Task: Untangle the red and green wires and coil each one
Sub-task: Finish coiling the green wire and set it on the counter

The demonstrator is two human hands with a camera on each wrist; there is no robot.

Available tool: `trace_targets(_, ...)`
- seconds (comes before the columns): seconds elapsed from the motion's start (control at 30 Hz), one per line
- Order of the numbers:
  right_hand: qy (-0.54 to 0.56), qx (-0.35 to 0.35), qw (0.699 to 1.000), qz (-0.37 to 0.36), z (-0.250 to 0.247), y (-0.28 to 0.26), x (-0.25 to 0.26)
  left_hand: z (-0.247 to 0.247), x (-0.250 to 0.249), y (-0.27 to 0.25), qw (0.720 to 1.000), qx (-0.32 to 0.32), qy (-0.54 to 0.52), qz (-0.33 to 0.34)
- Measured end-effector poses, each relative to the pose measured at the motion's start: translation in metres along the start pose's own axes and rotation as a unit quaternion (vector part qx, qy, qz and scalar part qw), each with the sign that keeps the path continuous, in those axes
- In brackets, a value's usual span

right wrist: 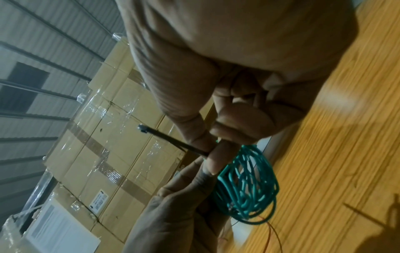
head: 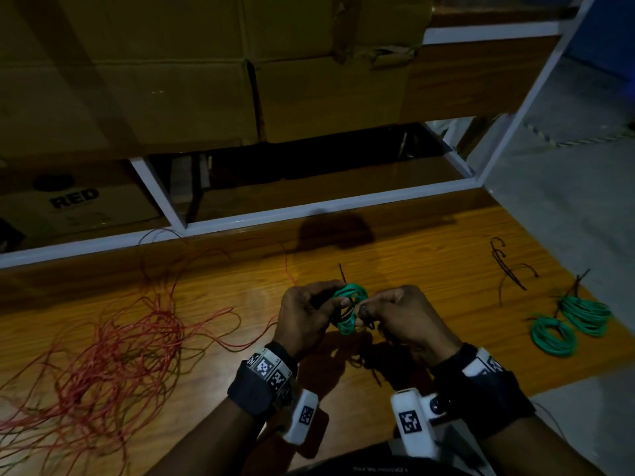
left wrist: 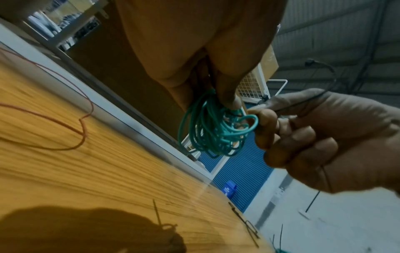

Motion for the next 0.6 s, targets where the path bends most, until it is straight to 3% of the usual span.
trace_targets(0.4, -0.004, -0.001, 1.000, -0.001, -0.003, -0.007, -0.004, -0.028, 0.002, 0.020, 0.996, -0.093, -0.006, -0.007)
trace_targets(0.6, 0.006, 0.016, 1.000, 0.009, 0.002, -0.004, -0.002, -0.018, -0.010, 0.014, 0.980, -0.054, 0.128, 0.139)
Point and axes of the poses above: each hand's wrist, its own y-axis towards the middle knuckle, its own z-axis out of the palm, x = y × z, the point moved 3 cm from there along y, towards the middle knuckle, and after that the axes turned 7 degrees about -z, right-handed, at the moved point
